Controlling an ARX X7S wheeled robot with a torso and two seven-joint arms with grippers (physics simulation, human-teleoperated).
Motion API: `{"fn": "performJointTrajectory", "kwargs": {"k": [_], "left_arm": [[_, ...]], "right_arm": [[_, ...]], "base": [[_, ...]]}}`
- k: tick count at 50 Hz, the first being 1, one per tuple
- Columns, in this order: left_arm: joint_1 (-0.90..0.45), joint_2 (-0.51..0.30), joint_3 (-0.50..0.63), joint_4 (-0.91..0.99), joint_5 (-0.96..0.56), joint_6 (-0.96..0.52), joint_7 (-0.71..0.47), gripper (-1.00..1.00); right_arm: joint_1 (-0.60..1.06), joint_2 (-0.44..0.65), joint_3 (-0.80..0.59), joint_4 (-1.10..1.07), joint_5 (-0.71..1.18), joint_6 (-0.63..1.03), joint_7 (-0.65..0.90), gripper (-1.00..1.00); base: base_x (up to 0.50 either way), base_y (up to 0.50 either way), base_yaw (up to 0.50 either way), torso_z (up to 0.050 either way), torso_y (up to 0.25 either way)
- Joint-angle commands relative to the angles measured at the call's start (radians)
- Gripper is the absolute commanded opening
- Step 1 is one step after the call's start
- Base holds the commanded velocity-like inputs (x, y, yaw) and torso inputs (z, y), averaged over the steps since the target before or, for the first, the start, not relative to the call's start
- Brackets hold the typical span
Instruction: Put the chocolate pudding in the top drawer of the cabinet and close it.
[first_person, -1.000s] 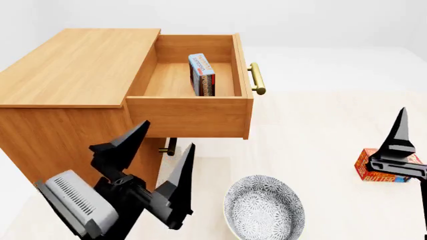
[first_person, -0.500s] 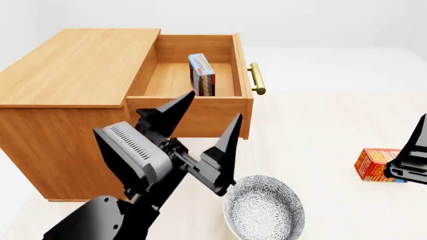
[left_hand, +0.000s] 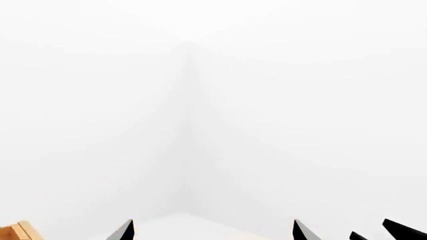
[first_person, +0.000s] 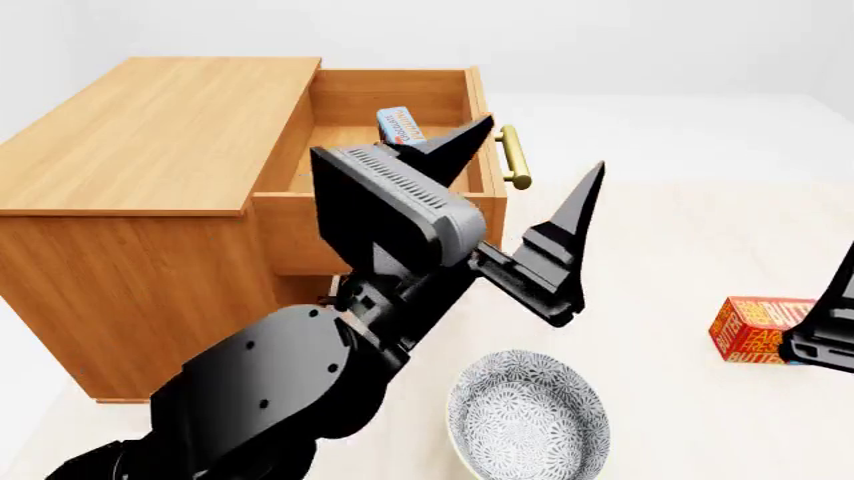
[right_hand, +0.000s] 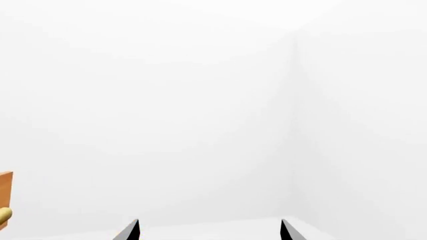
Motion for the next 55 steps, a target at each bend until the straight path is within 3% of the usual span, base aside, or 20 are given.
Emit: {"fn": "performJointTrajectory", "kwargs": {"k": [1,16,22,55], "left_arm": [[-0.108,0.117,0.016,-0.086,-0.031,-0.066,-0.021,1.0],[-0.21,0.237,0.026,-0.235,-0.049,-0.093,0.0,1.0],[-0.252,0.331,0.056,-0.457,-0.022,-0.021,0.089,1.0],[-0.346,0.332,0.299,-0.584,-0.141,0.17,0.058,1.0]], "right_arm": [[-0.015,0.015,-0.007,0.006,-0.005,-0.03,0.005,1.0],[0.001,-0.051,0.009,0.03,0.017,0.011,-0.009,1.0],[0.0,-0.06,0.012,0.039,0.022,0.004,-0.013,1.0],[-0.043,-0.017,-0.003,0.052,0.008,-0.082,-0.019,1.0]], "base": [[0.0,0.0,0.0,0.0,0.0],[0.0,0.0,0.0,0.0,0.0],[0.0,0.0,0.0,0.0,0.0],[0.0,0.0,0.0,0.0,0.0]]}}
